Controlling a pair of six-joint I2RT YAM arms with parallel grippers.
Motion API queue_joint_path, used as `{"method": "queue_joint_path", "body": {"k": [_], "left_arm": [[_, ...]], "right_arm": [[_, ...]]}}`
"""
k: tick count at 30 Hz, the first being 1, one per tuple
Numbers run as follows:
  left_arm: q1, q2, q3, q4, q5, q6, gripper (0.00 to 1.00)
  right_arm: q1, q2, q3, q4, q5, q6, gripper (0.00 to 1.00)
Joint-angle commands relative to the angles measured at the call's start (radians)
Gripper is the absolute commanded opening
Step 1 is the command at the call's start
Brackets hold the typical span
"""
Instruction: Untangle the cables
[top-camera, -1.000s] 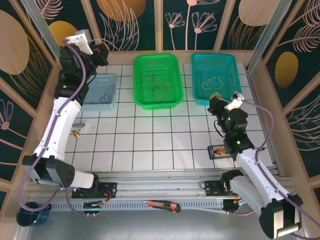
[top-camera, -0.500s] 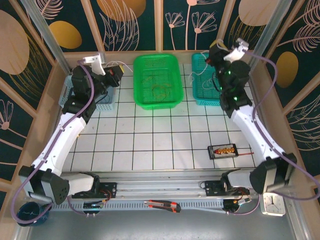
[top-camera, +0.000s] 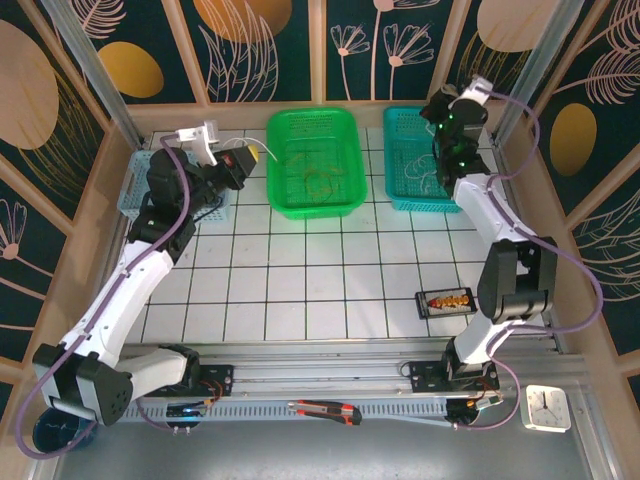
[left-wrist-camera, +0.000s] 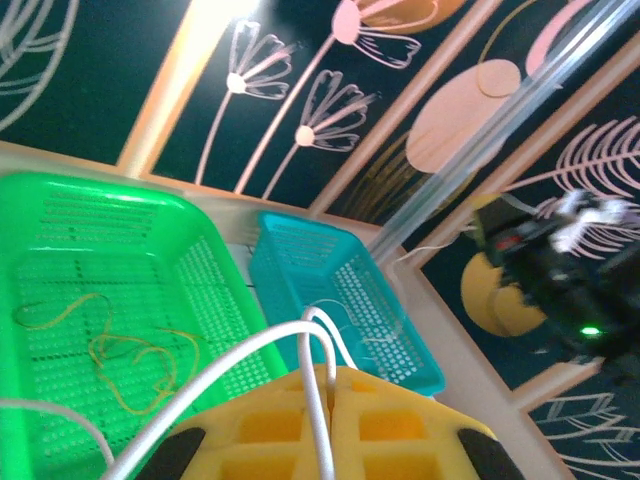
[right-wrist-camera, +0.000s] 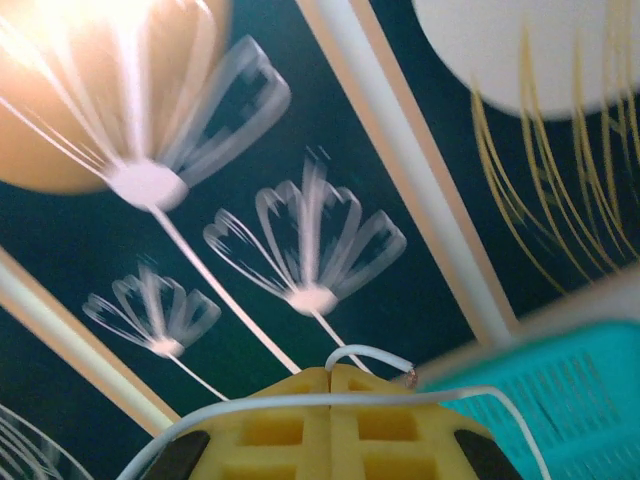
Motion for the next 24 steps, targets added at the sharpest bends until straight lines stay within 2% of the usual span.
{"method": "queue_joint_path", "body": {"k": [1, 3, 4, 9, 11, 18, 24], "left_arm": [[-0.038, 0.010, 0.003, 0.061, 0.033, -0.030, 0.00], [-0.065, 0.032, 0.016, 0.063, 0.031, -0.028, 0.00], [-0.076, 0.042, 0.025, 0.062, 0.028, -0.026, 0.00], [-0.124, 0.132, 0.094, 0.055, 0.019, -0.005, 0.00], [-0.141, 0.172, 0.130, 0.049, 0.016, 0.007, 0.00], [-0.196, 0.281, 0.231, 0.031, -0.005, 0.043, 0.00], [-0.225, 0.349, 0.295, 0.006, -0.001, 0.061, 0.00]], "right_arm": [[-0.020, 0.056, -0.042, -0.046, -0.021, 0.028, 0.15], [-0.029, 0.078, -0.053, -0.086, -0.065, 0.059, 0.45], [-0.030, 0.079, -0.060, -0.098, -0.078, 0.068, 0.55], [-0.023, 0.015, -0.115, -0.133, -0.137, 0.092, 0.94], [-0.021, -0.020, -0.130, -0.151, -0.142, 0.096, 0.99], [-0.036, -0.122, -0.150, -0.249, -0.254, 0.111, 0.99], [-0.040, -0.232, -0.214, -0.246, -0.311, 0.125, 0.99]]}}
